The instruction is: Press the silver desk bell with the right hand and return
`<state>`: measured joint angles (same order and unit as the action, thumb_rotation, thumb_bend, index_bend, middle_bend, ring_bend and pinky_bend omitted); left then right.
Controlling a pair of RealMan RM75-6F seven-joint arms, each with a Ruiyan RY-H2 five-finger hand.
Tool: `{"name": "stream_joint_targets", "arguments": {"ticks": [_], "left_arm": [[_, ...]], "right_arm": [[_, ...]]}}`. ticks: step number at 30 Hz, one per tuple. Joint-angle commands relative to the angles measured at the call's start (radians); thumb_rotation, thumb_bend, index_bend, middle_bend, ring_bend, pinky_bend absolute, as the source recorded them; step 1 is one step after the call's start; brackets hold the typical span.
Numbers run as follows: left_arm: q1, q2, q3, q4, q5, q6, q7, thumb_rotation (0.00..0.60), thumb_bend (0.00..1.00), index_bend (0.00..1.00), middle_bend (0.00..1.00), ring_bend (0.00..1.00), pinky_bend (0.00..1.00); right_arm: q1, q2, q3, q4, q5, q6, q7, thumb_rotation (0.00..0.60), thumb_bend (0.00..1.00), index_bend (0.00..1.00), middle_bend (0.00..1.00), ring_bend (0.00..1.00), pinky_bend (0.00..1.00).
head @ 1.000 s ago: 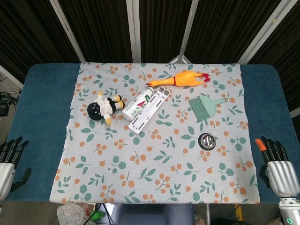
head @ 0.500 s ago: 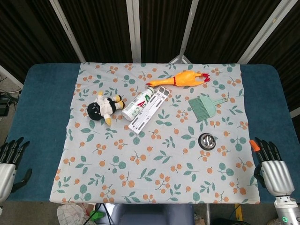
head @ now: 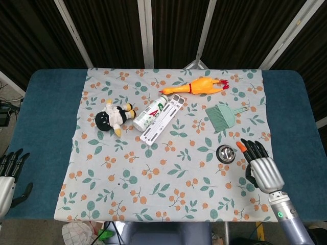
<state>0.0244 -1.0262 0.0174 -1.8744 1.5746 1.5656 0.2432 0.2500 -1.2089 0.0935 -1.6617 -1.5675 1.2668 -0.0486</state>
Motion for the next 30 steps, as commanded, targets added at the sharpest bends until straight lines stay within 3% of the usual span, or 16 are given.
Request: {"name": "stream_joint_targets", "arguments": {"ticks": [1,12,30], "left_arm": [[-0.001,0.000,-0.001,-0.001,-0.005,-0.004,0.005,0.600,0.52,0.10,0.00,0.00,0.00],[0.001,0.001,-0.010,0.000,-0.027,0.000,0.006,0.600,0.52,0.10,0.00,0.00,0.00],[-0.007,-0.010,-0.023,0.002,-0.071,-0.017,0.039,0.600,0.52,0.10,0.00,0.00,0.00]], "right_arm": [[0.055,-0.029,0.042,-0.028,0.056,-0.070,-0.030,0.600,1.00,0.00,0.00,0.00,0.00],[0.158,-0.141,0.067,0.048,0.171,-0.218,-0.051,0.600,1.00,0.00,0.00,0.00,0.00],[0.196,-0.331,0.035,0.332,0.156,-0.229,0.122,0.600,1.00,0.00,0.00,0.00,0.00]]}}
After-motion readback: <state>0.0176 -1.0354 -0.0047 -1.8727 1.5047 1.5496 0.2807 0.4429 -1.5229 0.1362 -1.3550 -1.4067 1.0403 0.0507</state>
